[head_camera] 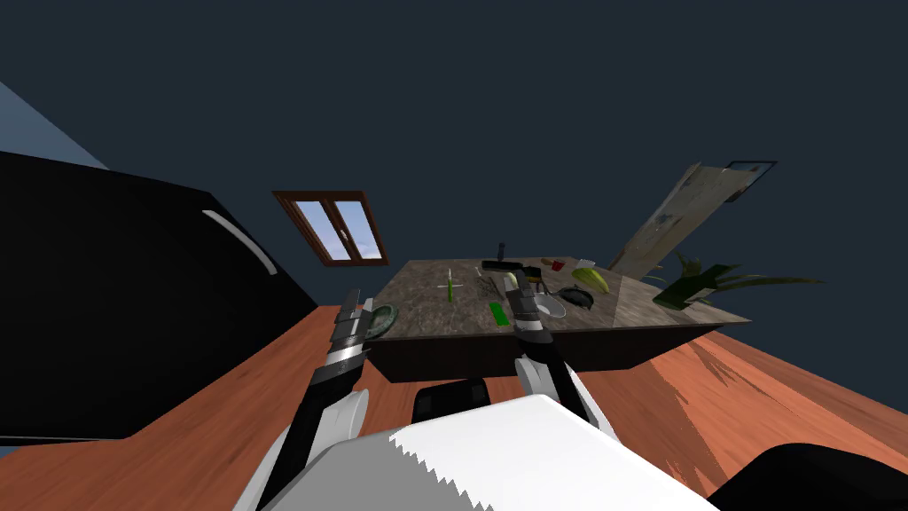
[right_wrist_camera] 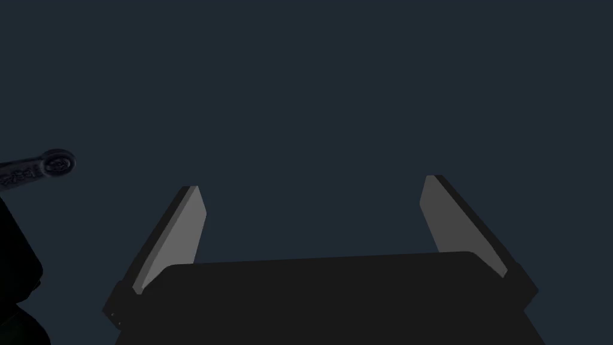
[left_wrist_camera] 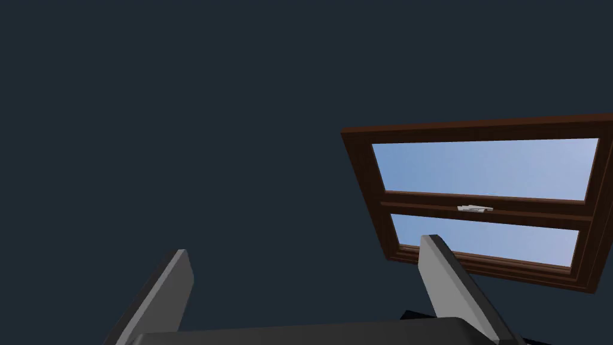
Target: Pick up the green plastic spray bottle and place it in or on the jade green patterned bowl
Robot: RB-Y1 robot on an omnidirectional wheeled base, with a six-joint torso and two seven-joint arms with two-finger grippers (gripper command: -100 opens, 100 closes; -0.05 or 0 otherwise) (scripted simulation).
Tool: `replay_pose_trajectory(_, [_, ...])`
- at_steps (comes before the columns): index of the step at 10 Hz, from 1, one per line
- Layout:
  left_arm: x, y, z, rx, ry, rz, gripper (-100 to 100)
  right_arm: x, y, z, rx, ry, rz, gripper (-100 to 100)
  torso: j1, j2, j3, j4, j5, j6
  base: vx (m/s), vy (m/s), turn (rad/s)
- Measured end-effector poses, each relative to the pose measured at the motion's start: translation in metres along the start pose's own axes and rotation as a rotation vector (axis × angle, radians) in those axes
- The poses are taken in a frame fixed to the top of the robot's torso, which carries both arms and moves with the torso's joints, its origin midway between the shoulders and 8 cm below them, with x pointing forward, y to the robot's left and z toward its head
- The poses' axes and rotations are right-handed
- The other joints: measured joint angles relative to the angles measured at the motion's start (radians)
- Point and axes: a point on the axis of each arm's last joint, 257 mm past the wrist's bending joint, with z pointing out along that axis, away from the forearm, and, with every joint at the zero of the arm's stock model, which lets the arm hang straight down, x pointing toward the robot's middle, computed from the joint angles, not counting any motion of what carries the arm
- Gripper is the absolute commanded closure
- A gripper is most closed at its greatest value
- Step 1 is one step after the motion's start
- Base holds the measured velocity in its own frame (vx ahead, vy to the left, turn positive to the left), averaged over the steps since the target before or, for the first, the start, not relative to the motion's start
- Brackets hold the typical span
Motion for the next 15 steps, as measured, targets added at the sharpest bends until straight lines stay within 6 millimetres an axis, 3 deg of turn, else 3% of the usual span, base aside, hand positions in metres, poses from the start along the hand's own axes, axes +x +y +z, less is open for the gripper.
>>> replay_pose_trajectory(3, [0.0,0.0,0.0,0.0,0.0,0.0,0,0.006,-0.019,0.001,0.04,0.054,-0.041,-100,0.008,0.004,0.002,0.001,0.002,0.0,-0.06,0.139,0.028])
replay_pose_trajectory(8, [0.0,0.0,0.0,0.0,0.0,0.0,0,0.013,-0.072,-0.003,0.161,0.168,-0.167,-100,0.01,0.001,0.001,0.0,0.002,0.0,-0.028,0.179,0.055])
replay_pose_trajectory(12, [0.0,0.0,0.0,0.0,0.0,0.0,0,0.003,-0.129,-0.006,0.277,0.251,-0.306,-100,0.012,0.001,0.001,0.0,0.003,0.0,-0.018,0.185,0.081])
replay_pose_trajectory(15, [0.0,0.0,0.0,0.0,0.0,0.0,0,-0.016,-0.159,-0.017,0.366,0.31,-0.432,-100,0.011,0.0,0.0,0.0,0.003,0.0,0.006,0.157,0.081])
